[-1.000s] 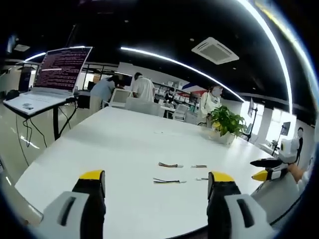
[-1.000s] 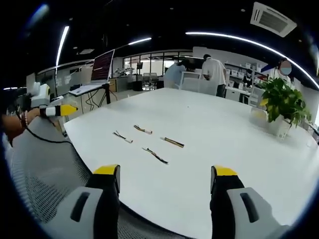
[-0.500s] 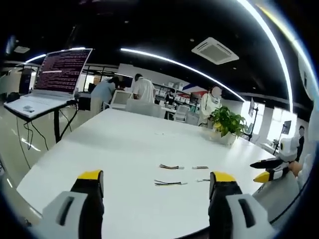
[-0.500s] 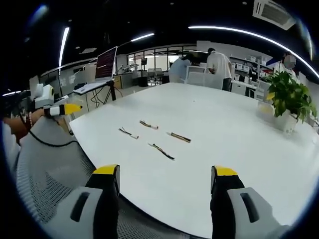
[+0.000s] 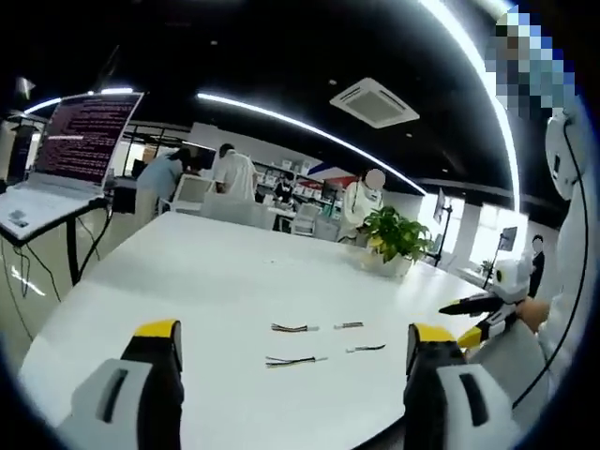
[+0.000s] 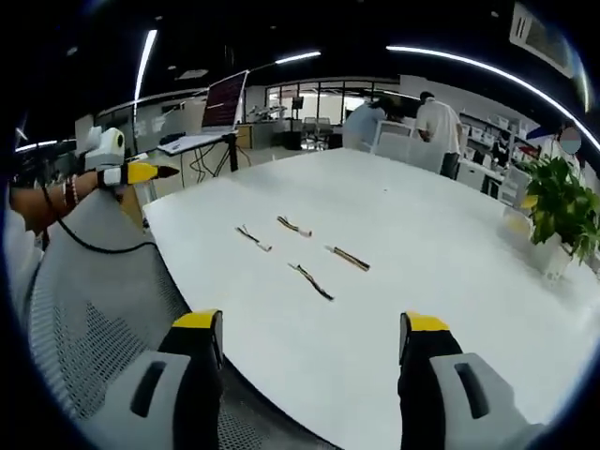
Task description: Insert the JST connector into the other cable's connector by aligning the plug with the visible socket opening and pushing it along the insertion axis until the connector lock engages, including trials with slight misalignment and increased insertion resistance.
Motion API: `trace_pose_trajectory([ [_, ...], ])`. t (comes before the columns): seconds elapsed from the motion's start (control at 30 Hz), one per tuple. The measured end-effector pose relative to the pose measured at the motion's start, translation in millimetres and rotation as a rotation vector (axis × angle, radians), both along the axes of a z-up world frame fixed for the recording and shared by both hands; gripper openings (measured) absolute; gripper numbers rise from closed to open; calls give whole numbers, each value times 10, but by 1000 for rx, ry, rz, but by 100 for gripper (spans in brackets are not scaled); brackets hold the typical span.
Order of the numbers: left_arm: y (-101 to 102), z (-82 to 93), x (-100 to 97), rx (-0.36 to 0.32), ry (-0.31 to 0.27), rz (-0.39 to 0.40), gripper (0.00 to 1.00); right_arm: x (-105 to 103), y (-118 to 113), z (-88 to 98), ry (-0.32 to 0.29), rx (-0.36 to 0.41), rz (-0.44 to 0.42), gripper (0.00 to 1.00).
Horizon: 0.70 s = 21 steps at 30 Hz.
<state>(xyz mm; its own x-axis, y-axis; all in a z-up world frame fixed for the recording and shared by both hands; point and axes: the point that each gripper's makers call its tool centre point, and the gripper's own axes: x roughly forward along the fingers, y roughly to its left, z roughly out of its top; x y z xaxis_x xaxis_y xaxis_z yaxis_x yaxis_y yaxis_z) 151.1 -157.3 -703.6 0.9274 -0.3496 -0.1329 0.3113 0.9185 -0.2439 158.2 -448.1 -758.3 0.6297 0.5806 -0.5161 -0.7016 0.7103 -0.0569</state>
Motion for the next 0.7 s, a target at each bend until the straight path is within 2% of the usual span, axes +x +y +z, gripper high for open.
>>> trace_pose_trajectory([
  [0.1,79,8,77,31,21,-13,99,89,-3,54,-10,3,8,76],
  [0.17,43,105,121,13,-7,-31,99,142,-3,95,-14,24,-1,76],
  [0.23,31,161,190,13,-19,-40,99,196,0,135,4,67,-17,75],
  [0.33,46,177,315,49,-37,-48,99,273,-3,212,16,140,-51,76],
  [0.37,40,192,373,46,-42,-55,99,290,14,231,41,185,-67,75],
  [0.4,37,197,413,43,-42,-60,99,300,25,234,50,196,-65,75],
  [0.7,-130,365,817,64,-94,-127,99,515,98,307,6,176,-47,75],
])
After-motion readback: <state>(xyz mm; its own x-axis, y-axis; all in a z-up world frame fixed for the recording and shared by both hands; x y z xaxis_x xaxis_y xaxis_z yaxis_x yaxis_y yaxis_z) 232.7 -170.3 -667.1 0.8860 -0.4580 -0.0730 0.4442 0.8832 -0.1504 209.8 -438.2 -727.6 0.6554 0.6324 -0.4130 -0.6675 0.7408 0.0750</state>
